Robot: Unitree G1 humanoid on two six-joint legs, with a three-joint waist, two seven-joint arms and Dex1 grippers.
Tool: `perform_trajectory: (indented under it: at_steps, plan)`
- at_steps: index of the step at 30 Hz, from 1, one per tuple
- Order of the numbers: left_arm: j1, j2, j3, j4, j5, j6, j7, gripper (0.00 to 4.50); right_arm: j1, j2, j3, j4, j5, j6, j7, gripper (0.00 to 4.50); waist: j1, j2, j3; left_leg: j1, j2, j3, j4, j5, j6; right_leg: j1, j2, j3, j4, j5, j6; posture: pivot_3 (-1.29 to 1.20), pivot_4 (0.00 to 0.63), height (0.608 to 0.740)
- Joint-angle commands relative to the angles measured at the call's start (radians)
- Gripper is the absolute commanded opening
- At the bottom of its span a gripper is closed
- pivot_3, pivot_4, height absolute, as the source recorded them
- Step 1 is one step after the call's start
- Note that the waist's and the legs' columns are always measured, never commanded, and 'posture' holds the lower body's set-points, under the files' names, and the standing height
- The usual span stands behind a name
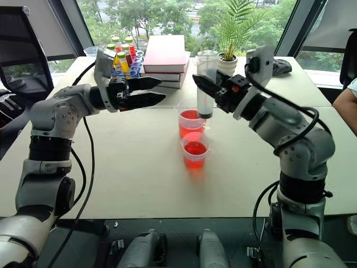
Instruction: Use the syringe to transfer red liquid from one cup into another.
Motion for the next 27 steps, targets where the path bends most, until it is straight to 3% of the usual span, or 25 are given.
perform_trajectory:
  at_steps: [1,6,10,19,26,27]
  plan:
    - [0.022,0.012,0.007,-0.093,-0.027,0.006,0.008,4.47,-0.074,-0.082,-0.055,0.114,0.026,0.209,-0.065,1.42,-0.003,0.000,0.000,0.000,0.000,0.000,0.000,0.000,0.000,0.000,-0.001,0.000,0.000,0.000,0.000,0.00,0.150,0.740]
    - [0.073,0.000,0.023,-0.157,-0.079,0.046,0.031,4.47,-0.120,-0.168,0.009,0.325,-0.079,0.421,-0.106,1.42,-0.007,0.000,0.000,0.000,-0.001,0.001,-0.002,0.000,0.000,-0.001,-0.002,0.000,-0.001,0.000,0.000,0.00,0.150,0.740]
    - [0.111,0.000,0.019,-0.202,-0.099,0.055,0.052,4.47,-0.121,-0.175,0.102,0.462,-0.171,0.471,-0.082,1.42,-0.013,0.000,0.000,0.000,-0.001,0.001,-0.002,0.000,0.000,-0.001,-0.002,0.001,-0.001,0.000,-0.001,0.00,0.150,0.740]
    - [0.157,0.006,0.012,-0.265,-0.121,0.073,0.084,4.47,-0.117,-0.157,0.226,0.764,-0.354,0.296,0.064,1.42,-0.007,0.000,0.000,0.000,-0.001,0.002,-0.002,0.000,0.000,-0.001,0.000,0.000,-0.002,0.000,0.000,0.00,0.150,0.740]
    - [0.182,0.031,-0.011,-0.289,-0.113,0.070,0.081,4.50,-0.106,-0.216,0.221,0.714,-0.369,0.294,0.193,4.48,-0.009,0.000,0.000,0.000,0.000,0.002,-0.002,0.000,0.000,0.000,0.004,0.001,-0.002,0.000,0.000,0.00,0.150,0.740]
    - [0.184,0.035,-0.017,-0.290,-0.108,0.065,0.078,4.50,-0.090,-0.239,0.222,0.671,-0.370,0.292,0.210,4.48,-0.009,0.000,0.000,0.000,0.000,0.002,-0.002,0.000,0.000,-0.001,0.004,0.001,-0.002,0.000,0.000,0.00,0.150,0.740]
